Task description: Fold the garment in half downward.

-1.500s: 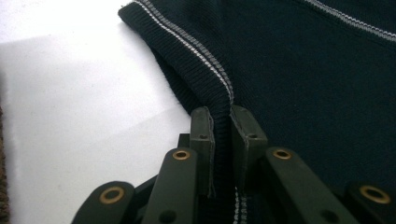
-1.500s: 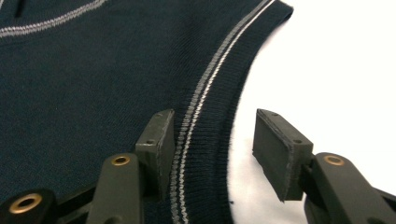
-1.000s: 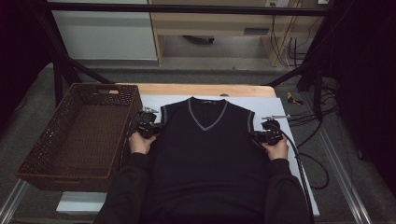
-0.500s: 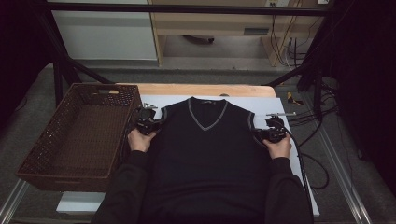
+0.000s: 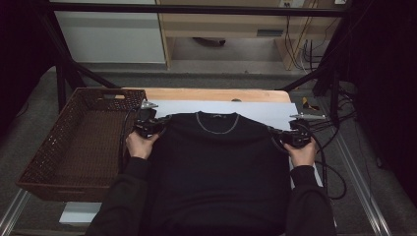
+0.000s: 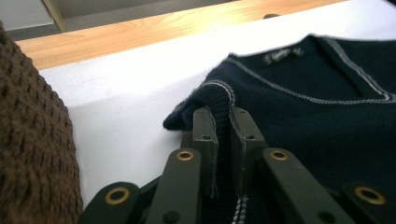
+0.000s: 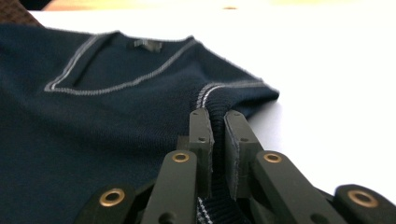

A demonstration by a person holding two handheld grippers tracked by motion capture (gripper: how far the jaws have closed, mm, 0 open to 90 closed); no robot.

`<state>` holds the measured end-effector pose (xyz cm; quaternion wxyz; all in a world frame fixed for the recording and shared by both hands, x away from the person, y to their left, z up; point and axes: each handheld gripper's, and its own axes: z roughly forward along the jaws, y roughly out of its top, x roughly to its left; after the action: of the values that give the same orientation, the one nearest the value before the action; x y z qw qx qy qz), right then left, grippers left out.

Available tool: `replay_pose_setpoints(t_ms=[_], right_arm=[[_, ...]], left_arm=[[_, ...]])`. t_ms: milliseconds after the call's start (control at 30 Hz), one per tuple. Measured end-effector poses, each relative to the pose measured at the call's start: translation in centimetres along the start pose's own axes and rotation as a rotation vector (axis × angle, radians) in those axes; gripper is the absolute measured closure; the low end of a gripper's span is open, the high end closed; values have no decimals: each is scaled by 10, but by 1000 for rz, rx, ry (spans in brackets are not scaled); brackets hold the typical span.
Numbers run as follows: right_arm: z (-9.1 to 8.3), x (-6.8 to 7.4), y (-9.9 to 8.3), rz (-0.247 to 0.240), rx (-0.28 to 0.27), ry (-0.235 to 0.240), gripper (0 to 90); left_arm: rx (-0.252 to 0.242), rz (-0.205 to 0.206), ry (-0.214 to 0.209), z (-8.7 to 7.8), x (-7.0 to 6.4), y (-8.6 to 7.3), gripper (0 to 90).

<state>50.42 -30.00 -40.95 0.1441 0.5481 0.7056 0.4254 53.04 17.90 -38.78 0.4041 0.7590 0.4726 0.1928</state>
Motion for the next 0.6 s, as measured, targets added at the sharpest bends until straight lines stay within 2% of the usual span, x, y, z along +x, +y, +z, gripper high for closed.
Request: replay_pose_setpoints(t_ms=[133,233,400,600], right_arm=[[-18,11,1,-19,-22,12,834],[-30,18,2,-35,-41,14,834],[-52,27,-1,-62,-61,16,834],[-74,39,-10,-86,-67,41,833]], left_arm=[[-18,31,-1,-20,-11,1,811],[-33,29,-16,-36,-17,1,811],[-54,40,-33,-63,-23,1,811],[-65,52,-46,-96,-26,-5,811]])
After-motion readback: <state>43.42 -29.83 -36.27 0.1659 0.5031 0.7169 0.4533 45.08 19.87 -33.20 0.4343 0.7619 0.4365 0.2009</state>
